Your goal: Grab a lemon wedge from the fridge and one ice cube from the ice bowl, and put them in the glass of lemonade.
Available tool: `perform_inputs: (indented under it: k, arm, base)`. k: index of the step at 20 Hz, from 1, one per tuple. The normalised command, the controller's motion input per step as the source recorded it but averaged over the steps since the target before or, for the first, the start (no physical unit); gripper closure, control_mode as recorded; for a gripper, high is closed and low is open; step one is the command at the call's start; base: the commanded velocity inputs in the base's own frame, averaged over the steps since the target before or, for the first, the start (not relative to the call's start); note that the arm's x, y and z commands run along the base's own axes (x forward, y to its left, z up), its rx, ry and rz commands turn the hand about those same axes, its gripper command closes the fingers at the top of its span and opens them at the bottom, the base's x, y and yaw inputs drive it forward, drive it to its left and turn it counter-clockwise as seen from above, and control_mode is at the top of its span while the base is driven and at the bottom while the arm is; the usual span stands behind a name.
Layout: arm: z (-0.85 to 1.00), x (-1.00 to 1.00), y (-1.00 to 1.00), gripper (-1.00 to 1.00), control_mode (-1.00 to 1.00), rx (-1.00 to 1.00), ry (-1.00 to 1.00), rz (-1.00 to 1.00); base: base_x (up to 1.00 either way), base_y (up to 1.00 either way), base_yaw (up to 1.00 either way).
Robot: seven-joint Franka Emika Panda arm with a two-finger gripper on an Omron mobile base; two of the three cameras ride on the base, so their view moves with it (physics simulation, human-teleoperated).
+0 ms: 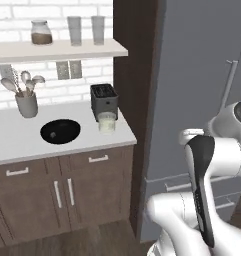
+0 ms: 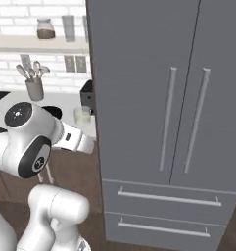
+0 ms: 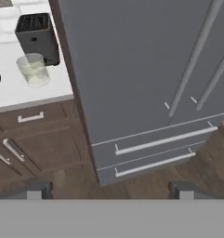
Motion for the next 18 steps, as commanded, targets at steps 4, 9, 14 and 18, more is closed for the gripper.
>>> perform_inputs:
  k: [4, 9, 14, 18]
  arm:
    - [0.00, 0.00, 0.00, -1.00, 1.00, 0.00, 0.00, 0.00]
    - [0.00, 0.00, 0.00, -1.00, 1.00, 0.00, 0.00, 0.00]
    - [0.00, 0.00, 0.00, -1.00, 1.00, 0.00, 0.00, 0.00]
    - [0.00, 0.00, 0.00, -1.00, 1.00, 0.00, 0.00, 0.00]
  base:
    - [-0.57, -0.92, 0.17]
    - [-0.71, -0.74, 0.14]
    - [-0.56, -0.74, 0.12]
    - [-0.23, -0.45, 0.07]
